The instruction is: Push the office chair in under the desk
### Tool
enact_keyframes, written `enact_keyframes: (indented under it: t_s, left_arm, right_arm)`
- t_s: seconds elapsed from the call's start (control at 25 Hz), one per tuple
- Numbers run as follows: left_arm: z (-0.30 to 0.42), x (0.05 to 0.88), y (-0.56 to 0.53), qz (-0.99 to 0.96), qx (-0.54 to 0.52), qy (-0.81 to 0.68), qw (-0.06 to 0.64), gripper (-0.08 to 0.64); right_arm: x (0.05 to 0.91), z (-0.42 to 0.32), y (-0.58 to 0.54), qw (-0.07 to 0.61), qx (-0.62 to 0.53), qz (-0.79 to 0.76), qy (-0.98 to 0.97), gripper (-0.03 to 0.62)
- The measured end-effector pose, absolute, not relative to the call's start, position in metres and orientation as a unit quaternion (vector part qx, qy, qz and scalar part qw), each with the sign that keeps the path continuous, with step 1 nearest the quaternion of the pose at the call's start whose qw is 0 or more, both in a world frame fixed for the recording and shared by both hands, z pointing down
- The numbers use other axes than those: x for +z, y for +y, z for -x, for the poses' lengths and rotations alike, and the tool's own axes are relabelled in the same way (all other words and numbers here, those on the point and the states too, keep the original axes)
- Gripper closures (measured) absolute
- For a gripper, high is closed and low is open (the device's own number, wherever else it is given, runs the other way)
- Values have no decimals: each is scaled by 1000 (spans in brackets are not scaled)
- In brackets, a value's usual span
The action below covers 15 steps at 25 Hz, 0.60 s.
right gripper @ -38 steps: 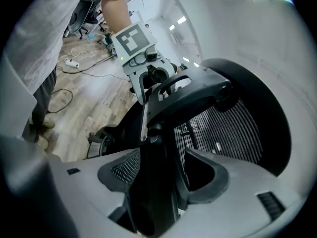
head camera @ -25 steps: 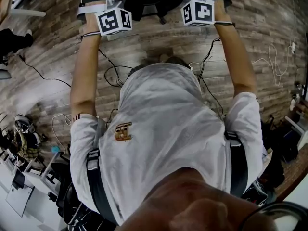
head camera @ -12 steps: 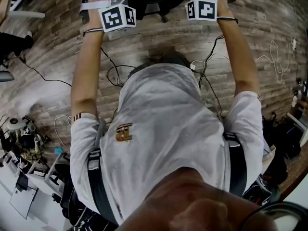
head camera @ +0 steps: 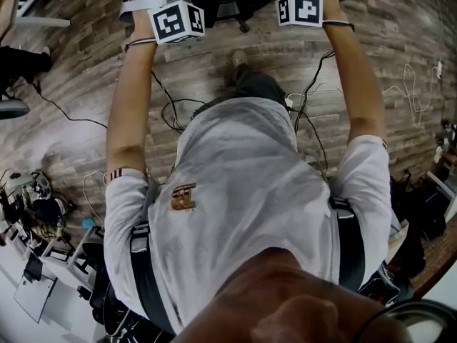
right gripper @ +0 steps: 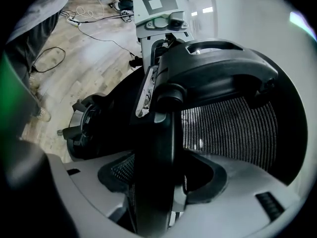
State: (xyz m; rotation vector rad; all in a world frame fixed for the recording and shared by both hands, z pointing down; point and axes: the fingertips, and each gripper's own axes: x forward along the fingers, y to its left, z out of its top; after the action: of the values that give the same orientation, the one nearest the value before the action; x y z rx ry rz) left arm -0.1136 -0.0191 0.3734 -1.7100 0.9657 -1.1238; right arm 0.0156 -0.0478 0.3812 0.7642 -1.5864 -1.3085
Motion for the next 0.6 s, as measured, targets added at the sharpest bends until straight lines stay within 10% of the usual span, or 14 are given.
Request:
enact_keyframes:
  t_s: [0.6]
  left_arm:
    - [142,371,-142,682,-452,405,408,225]
  right_arm:
    - [377,15,-171,454,-526,-328,-640,328]
